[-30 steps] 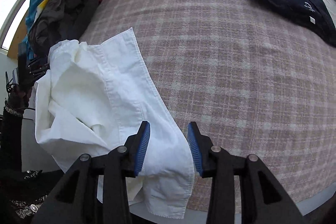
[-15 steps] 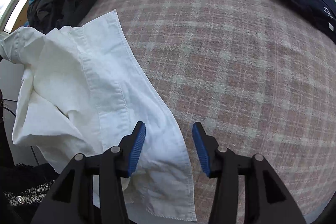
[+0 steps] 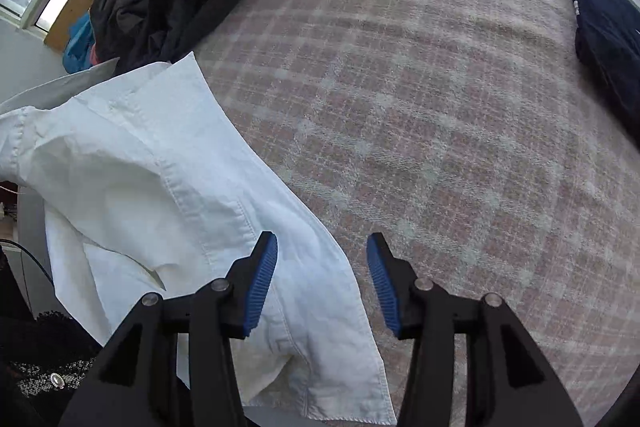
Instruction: Fold clothes
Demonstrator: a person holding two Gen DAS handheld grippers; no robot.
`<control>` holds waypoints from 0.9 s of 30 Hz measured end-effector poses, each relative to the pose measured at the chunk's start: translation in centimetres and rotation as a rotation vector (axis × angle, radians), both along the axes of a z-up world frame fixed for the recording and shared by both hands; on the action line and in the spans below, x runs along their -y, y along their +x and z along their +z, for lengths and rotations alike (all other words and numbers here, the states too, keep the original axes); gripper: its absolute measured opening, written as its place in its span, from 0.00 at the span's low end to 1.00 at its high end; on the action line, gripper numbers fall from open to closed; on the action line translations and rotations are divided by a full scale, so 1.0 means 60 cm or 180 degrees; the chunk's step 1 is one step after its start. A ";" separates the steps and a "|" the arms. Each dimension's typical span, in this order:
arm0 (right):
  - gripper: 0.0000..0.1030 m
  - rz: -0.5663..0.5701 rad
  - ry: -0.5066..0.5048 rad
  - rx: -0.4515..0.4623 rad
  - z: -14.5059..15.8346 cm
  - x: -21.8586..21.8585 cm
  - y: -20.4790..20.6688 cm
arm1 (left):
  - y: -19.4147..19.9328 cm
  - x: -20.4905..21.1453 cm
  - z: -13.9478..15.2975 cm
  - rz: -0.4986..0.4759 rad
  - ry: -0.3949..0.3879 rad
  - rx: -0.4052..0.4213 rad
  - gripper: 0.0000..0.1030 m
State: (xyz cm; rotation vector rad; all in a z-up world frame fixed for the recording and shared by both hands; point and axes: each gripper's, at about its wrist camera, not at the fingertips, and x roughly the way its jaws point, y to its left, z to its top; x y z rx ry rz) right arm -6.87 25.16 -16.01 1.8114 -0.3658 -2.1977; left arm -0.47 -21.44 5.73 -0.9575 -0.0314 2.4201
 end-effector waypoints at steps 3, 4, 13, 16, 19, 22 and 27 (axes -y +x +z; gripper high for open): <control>0.48 0.0092 0.0009 0.0030 -0.005 0.005 -0.006 | 0.032 -0.032 0.015 -0.0163 -0.0270 -0.0131 0.03; 0.48 0.0127 0.0020 0.0046 -0.008 0.004 0.000 | 0.037 -0.038 0.014 -0.0183 -0.0347 -0.0137 0.04; 0.48 -0.0036 -0.0209 0.0164 -0.055 -0.027 0.044 | -0.061 0.101 -0.221 0.0896 -0.1684 0.1078 0.26; 0.52 -0.0007 -0.0355 0.0088 -0.054 -0.027 0.031 | -0.059 0.102 -0.253 0.0848 -0.2137 0.1136 0.30; 0.52 0.0048 -0.0433 0.0007 -0.053 -0.017 0.013 | -0.064 0.079 -0.245 0.0689 -0.2143 0.1067 0.30; 0.53 0.0280 -0.0379 -0.0084 -0.050 0.007 -0.007 | -0.078 0.057 -0.244 0.0524 -0.2346 0.0979 0.32; 0.53 0.0691 -0.0142 -0.0163 -0.053 0.069 -0.010 | -0.084 0.075 -0.235 0.0540 -0.2124 0.1067 0.32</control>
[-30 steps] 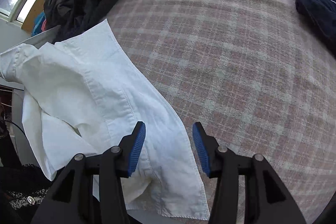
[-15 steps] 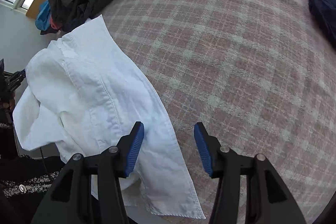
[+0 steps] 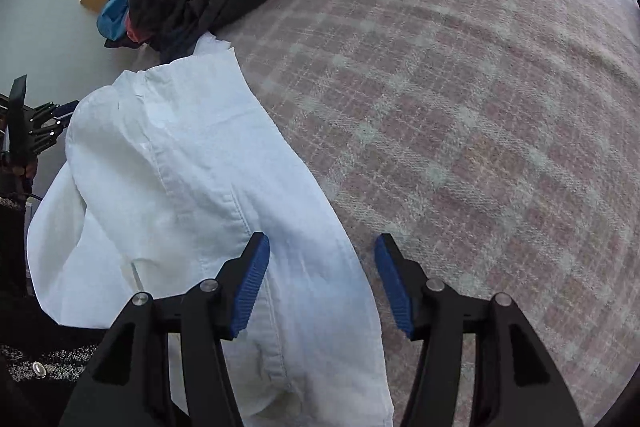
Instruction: Fold clothes
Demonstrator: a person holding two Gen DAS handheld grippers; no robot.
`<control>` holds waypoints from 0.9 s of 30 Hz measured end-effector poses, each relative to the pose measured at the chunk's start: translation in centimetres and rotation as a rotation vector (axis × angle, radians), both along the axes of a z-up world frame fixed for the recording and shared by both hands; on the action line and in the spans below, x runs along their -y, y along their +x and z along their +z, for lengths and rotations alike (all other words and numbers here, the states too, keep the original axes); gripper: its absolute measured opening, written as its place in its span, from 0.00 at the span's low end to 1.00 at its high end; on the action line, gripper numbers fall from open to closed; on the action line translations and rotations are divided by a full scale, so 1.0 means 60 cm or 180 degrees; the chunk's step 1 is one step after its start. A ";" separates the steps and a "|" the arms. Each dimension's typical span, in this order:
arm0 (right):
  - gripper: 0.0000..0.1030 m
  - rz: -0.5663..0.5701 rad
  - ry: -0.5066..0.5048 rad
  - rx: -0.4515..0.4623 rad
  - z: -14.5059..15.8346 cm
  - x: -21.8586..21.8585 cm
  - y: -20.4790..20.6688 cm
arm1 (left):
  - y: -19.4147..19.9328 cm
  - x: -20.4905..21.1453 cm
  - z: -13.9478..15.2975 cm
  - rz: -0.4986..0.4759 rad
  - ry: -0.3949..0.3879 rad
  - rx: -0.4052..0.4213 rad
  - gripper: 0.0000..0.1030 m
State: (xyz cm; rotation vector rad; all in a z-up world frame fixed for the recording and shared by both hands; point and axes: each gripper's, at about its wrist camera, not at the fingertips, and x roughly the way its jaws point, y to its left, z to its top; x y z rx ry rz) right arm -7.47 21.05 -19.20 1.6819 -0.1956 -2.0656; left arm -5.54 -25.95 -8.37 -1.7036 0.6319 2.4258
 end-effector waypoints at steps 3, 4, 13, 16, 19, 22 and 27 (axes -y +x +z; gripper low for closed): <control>0.20 0.0246 0.0110 -0.0031 0.009 0.028 0.024 | 0.018 0.017 0.020 0.0099 0.0118 -0.0063 0.34; 0.04 0.0177 0.0105 -0.0057 0.017 0.029 0.028 | 0.022 0.021 0.029 0.0122 0.0149 -0.0092 0.34; 0.04 -0.1068 -0.0261 -0.0960 0.225 -0.075 0.074 | 0.008 -0.106 0.115 -0.0731 0.0681 -0.0501 0.40; 0.04 -0.1585 -0.0015 -0.1276 0.296 -0.129 0.108 | 0.000 -0.198 0.116 -0.1327 0.0866 -0.0486 0.43; 0.04 -0.1942 0.0459 -0.1174 0.295 -0.168 0.129 | -0.003 -0.272 0.102 -0.1720 0.0949 -0.0421 0.44; 0.04 -0.2018 0.0767 -0.0823 0.235 -0.202 0.147 | -0.003 -0.324 0.080 -0.1926 0.0878 -0.0388 0.44; 0.04 -0.2597 0.0571 -0.0706 0.185 -0.296 0.199 | -0.006 -0.388 0.046 -0.2039 0.0983 -0.0200 0.44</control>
